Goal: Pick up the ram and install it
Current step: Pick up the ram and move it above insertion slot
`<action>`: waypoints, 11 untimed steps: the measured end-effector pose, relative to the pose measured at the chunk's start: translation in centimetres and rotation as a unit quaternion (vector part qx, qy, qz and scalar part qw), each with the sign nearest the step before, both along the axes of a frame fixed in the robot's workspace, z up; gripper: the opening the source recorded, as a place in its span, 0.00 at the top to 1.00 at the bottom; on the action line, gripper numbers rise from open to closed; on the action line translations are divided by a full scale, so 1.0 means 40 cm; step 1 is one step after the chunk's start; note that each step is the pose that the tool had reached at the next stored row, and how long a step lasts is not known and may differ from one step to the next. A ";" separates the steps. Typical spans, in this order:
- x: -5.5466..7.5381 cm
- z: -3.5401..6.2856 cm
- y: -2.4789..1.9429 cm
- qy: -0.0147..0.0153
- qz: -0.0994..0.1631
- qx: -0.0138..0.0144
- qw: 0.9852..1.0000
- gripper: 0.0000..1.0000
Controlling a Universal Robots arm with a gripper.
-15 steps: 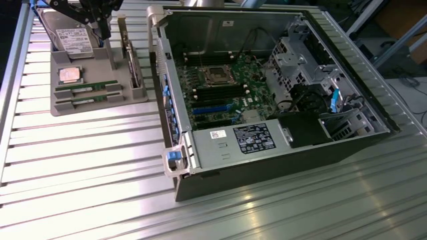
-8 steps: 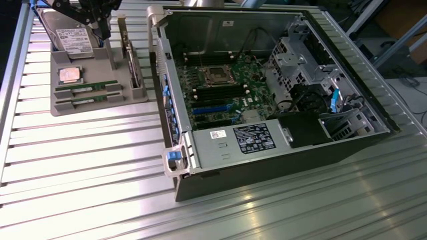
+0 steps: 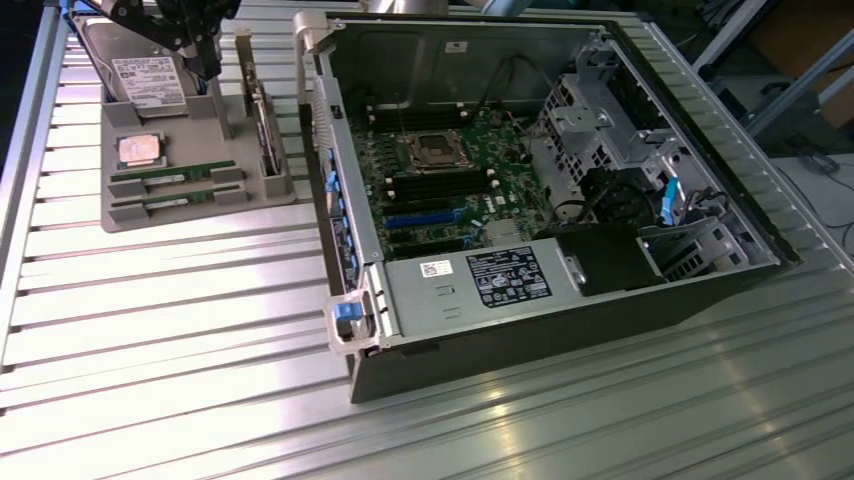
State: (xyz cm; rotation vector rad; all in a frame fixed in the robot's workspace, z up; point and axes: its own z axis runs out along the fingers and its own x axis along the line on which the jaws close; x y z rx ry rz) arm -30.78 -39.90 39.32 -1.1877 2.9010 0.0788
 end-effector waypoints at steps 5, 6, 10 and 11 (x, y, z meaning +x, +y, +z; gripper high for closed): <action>0.000 0.000 0.000 0.000 0.016 0.000 1.000 0.90; 0.000 0.000 0.000 0.000 0.018 0.000 1.000 0.90; 0.000 0.000 0.000 0.000 0.032 0.000 0.999 0.90; 0.000 0.000 0.000 0.000 0.037 0.000 0.999 0.90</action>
